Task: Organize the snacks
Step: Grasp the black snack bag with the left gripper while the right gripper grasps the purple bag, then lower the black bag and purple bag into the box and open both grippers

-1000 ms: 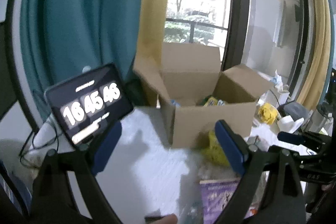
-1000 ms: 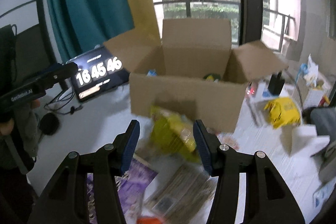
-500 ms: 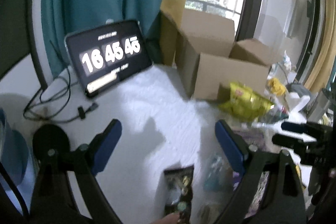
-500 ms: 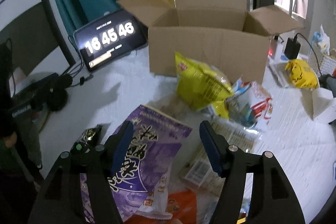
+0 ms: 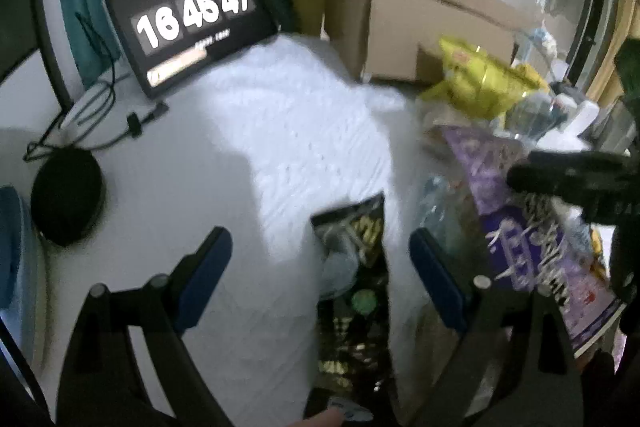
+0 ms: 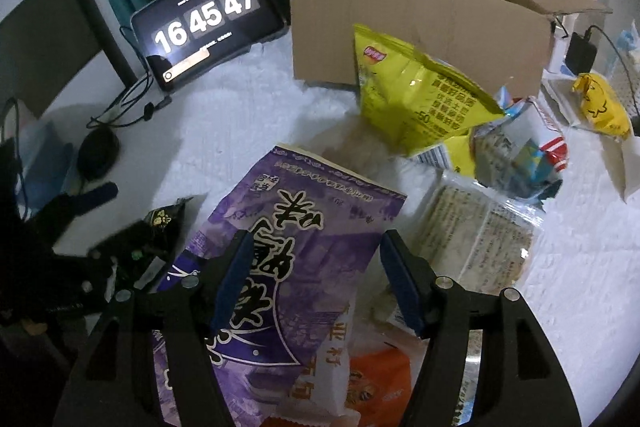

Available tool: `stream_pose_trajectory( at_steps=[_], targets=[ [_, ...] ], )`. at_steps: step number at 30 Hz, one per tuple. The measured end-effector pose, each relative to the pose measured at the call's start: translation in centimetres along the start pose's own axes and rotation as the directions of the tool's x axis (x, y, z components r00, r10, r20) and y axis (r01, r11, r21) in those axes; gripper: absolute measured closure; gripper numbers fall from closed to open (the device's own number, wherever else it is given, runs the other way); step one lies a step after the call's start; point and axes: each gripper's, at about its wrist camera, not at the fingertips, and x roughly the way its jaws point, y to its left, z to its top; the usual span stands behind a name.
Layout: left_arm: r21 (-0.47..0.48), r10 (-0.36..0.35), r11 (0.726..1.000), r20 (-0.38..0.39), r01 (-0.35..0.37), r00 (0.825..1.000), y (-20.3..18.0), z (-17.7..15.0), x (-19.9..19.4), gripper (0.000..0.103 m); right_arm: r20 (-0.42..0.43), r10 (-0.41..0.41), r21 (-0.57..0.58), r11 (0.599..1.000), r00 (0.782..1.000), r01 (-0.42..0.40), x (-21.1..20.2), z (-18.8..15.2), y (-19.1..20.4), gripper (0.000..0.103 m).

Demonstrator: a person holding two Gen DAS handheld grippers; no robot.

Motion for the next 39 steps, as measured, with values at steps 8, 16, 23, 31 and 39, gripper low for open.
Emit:
stream_pose_trajectory(
  at_steps=[8,16,23,31,39],
  targets=[
    [0.036,0.014,0.999,-0.049,-0.012,0.999,-0.2,-1.5,1.5,0.013,0.04,-0.019,-0.072,0.997,0.999,0.022,0.3,-0.2,1.2,0.037],
    [0.067,-0.023,0.997,-0.057,0.026,0.998,-1.4,-1.6,1.6,0.064,0.091,0.007,-0.155,0.988,0.996,0.007,-0.2,-0.8,2.4,0.078],
    [0.065,-0.02,0.998,-0.05,0.023,0.999,-2.0,-1.2,1.2,0.065,0.123,0.043,-0.147,0.989,0.991,-0.024,-1.4,-0.6,1.5,0.085],
    [0.056,-0.003,0.998,0.006,0.003,1.0,-2.3,0.8,-0.3,0.066,0.201,0.041,-0.13,0.991,0.979,-0.015,-4.3,0.4,-0.1,0.089],
    [0.074,0.006,0.997,0.056,-0.01,0.998,-3.4,3.3,-1.4,0.066,0.28,0.018,-0.093,0.996,0.96,0.008,-6.9,1.6,-3.1,0.089]
  ],
)
